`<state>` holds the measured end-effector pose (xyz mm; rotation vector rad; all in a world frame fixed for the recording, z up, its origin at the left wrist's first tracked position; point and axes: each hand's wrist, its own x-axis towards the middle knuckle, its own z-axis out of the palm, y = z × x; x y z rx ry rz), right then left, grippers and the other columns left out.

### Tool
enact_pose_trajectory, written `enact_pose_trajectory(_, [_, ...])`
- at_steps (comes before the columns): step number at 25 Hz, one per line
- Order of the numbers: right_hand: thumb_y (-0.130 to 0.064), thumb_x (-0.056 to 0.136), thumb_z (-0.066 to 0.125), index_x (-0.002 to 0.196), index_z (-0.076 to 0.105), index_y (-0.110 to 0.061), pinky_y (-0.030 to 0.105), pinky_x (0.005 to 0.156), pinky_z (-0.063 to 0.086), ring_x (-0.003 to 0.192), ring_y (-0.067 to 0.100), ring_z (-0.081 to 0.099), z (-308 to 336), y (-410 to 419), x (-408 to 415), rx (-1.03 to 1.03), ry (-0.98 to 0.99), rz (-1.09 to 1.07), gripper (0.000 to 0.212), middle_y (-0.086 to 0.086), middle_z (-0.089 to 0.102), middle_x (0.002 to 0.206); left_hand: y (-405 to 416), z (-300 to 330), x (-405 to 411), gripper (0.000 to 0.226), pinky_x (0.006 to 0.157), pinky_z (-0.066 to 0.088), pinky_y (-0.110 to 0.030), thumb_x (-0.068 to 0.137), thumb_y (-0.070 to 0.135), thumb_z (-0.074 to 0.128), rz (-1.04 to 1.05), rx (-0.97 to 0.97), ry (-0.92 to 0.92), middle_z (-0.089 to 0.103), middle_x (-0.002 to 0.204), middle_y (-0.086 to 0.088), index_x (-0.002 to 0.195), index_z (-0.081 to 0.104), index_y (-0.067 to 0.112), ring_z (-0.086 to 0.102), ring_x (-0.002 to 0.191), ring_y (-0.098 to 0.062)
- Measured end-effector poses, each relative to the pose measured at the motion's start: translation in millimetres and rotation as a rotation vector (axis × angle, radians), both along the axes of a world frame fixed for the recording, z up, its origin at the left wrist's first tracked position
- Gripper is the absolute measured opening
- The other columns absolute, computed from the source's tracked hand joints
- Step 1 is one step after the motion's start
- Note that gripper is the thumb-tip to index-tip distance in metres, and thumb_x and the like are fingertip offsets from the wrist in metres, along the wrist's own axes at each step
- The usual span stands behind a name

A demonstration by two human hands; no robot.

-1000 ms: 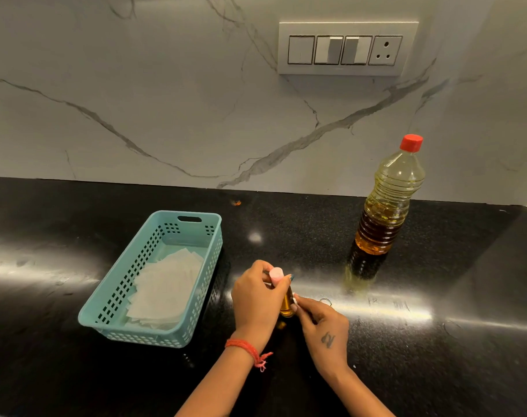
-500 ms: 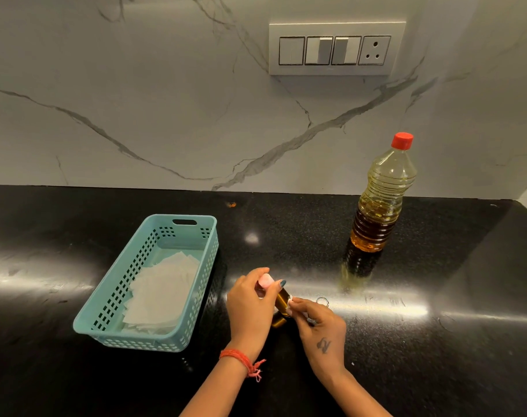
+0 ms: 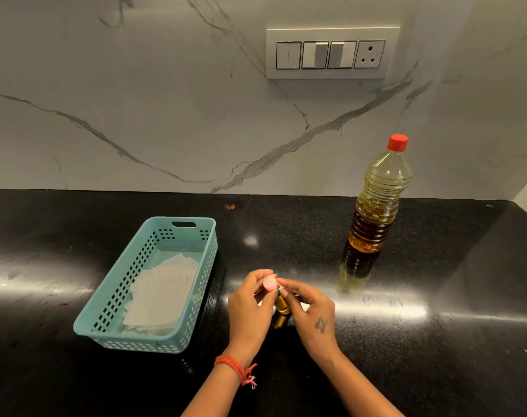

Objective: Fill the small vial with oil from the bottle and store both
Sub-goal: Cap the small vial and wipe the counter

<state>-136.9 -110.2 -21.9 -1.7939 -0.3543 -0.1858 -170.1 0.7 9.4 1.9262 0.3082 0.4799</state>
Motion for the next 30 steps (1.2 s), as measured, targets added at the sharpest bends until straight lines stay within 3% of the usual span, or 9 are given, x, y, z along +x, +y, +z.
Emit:
enact_pose_trajectory(5, [-0.010,0.084,0.066,0.089,0.068,-0.042,0.032,0.082,0.055,0.087,0.002,0.067,-24,-12,3,-0.077,0.203,0.017,0.032,-0.012,0.073,0.088,-2,-2,-1,0.034,0.078,0.042,-0.002,0.082,0.005,0.064,-0.075,0.044,-0.010,0.062,0.098,0.024,0.104,0.057,0.031,0.056,0.095,0.017])
enact_pose_trajectory(7, [-0.010,0.084,0.066,0.089,0.070,-0.039,0.030,0.081,0.055,0.087,0.004,0.067,-19,-13,2,-0.035,0.202,-0.028,0.030,-0.011,0.073,0.087,-1,-4,2,0.038,0.082,0.043,-0.005,0.082,0.006,0.063,-0.086,0.034,-0.013,0.061,0.101,0.025,0.110,0.055,0.031,0.056,0.099,0.015])
enact_pose_trajectory(10, [-0.009,0.083,0.067,0.099,0.073,-0.025,0.021,0.079,0.054,0.091,0.000,0.066,8,-9,2,0.087,0.019,-0.080,0.022,-0.011,0.072,0.093,-1,-7,4,0.037,0.086,0.047,-0.012,0.084,0.013,0.064,-0.086,0.019,-0.029,0.061,0.104,0.024,0.117,0.055,0.028,0.058,0.102,0.008])
enact_pose_trajectory(14, [-0.009,0.081,0.069,0.101,0.073,-0.021,0.008,0.082,0.044,0.098,0.004,0.062,26,2,8,-0.196,-0.315,0.002,0.024,-0.009,0.070,0.104,-2,-8,4,0.040,0.080,0.047,-0.009,0.083,0.009,0.064,-0.071,0.000,-0.007,0.062,0.098,0.025,0.118,0.055,0.026,0.061,0.096,0.006])
enact_pose_trajectory(19, [-0.011,0.072,0.063,0.089,0.073,-0.015,0.024,0.061,0.055,0.076,0.018,0.066,25,0,16,-0.504,-0.615,0.018,0.020,0.002,0.073,0.091,-1,-7,5,0.048,0.077,0.045,-0.004,0.081,0.005,0.065,-0.059,0.007,0.046,0.058,0.091,0.028,0.122,0.051,0.027,0.060,0.090,0.012])
enact_pose_trajectory(22, [-0.013,0.080,0.056,0.089,0.072,-0.014,0.026,0.062,0.055,0.075,0.015,0.065,28,-9,22,-0.554,-0.764,0.102,0.019,0.000,0.073,0.090,0,-9,5,0.049,0.078,0.045,-0.004,0.080,0.009,0.068,-0.066,-0.007,0.054,0.059,0.090,0.028,0.123,0.050,0.025,0.056,0.087,0.021])
enact_pose_trajectory(26, [-0.013,0.078,0.072,0.094,0.073,-0.020,0.026,0.078,0.053,0.090,0.004,0.064,39,-8,26,-0.287,-0.405,0.020,0.017,-0.011,0.071,0.096,2,-10,6,0.048,0.085,0.050,-0.018,0.081,0.022,0.069,-0.067,-0.028,0.058,0.065,0.092,0.022,0.124,0.049,0.027,0.061,0.093,0.009])
enact_pose_trajectory(28, [-0.018,0.083,0.067,0.101,0.072,-0.020,0.025,0.086,0.049,0.100,0.008,0.061,50,-4,27,-0.524,-0.376,0.150,0.018,-0.007,0.069,0.105,2,-10,6,0.052,0.082,0.049,-0.013,0.080,0.014,0.069,-0.073,-0.063,0.059,0.062,0.096,0.023,0.125,0.047,0.025,0.061,0.093,0.011])
enact_pose_trajectory(30, [-0.012,0.084,0.060,0.104,0.070,-0.017,0.026,0.084,0.049,0.102,0.015,0.060,60,1,30,-0.801,-0.455,0.353,0.023,-0.001,0.068,0.108,3,-9,7,0.058,0.078,0.047,-0.007,0.078,0.005,0.069,-0.086,-0.105,0.059,0.060,0.102,0.021,0.126,0.044,0.026,0.058,0.094,0.014])
